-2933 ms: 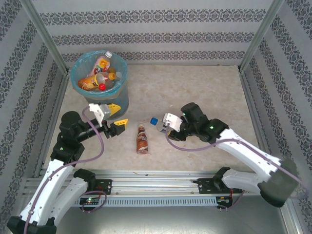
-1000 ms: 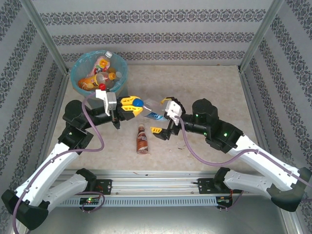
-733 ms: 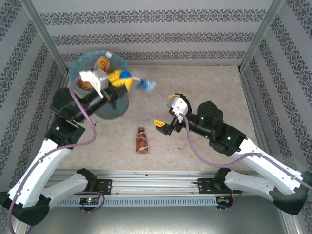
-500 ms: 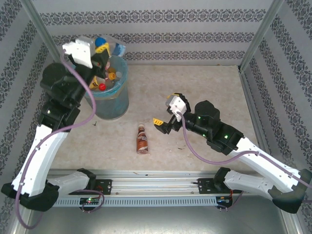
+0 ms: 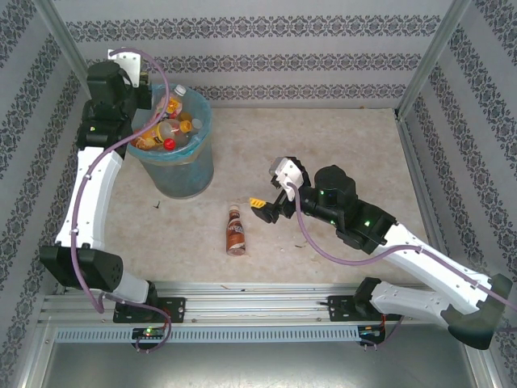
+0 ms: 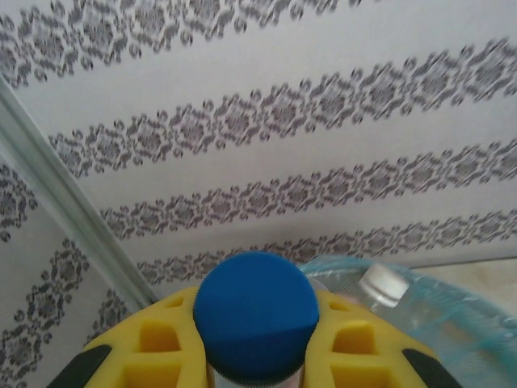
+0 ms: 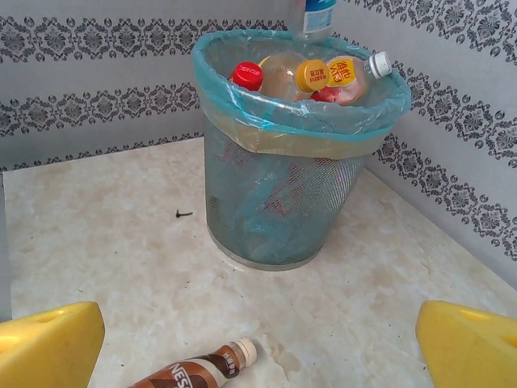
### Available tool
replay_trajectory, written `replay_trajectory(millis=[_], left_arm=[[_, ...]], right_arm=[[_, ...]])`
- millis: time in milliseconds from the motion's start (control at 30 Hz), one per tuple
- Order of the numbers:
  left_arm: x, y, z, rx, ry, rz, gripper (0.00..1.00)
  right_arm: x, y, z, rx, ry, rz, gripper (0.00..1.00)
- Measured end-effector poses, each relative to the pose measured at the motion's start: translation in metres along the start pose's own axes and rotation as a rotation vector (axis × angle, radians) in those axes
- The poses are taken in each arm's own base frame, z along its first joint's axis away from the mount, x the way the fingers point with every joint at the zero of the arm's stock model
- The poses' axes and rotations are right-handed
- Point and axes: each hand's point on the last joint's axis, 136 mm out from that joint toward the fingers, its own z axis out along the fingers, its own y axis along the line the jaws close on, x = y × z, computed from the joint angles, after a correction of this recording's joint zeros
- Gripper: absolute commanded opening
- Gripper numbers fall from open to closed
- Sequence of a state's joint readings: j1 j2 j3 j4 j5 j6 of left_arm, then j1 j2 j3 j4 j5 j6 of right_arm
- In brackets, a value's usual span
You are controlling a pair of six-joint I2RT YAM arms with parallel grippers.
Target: Put the plastic bottles in the bin
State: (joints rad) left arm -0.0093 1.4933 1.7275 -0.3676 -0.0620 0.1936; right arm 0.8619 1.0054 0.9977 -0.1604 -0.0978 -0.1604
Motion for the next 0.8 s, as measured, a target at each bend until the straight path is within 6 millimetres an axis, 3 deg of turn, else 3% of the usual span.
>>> replay_trajectory(millis=[400, 800], left_arm=[[0.054, -0.009, 0.032, 0.012, 0.14, 0.092, 0.0], [0.066, -0.013, 0.036, 0.042, 0.184, 0.158, 0.0]], right_arm=[[0.009, 0.001, 0.007, -0.005, 0.034, 0.005, 0.98], [0.018, 0.002, 0.013, -0.01, 0.066, 0.01, 0.98]])
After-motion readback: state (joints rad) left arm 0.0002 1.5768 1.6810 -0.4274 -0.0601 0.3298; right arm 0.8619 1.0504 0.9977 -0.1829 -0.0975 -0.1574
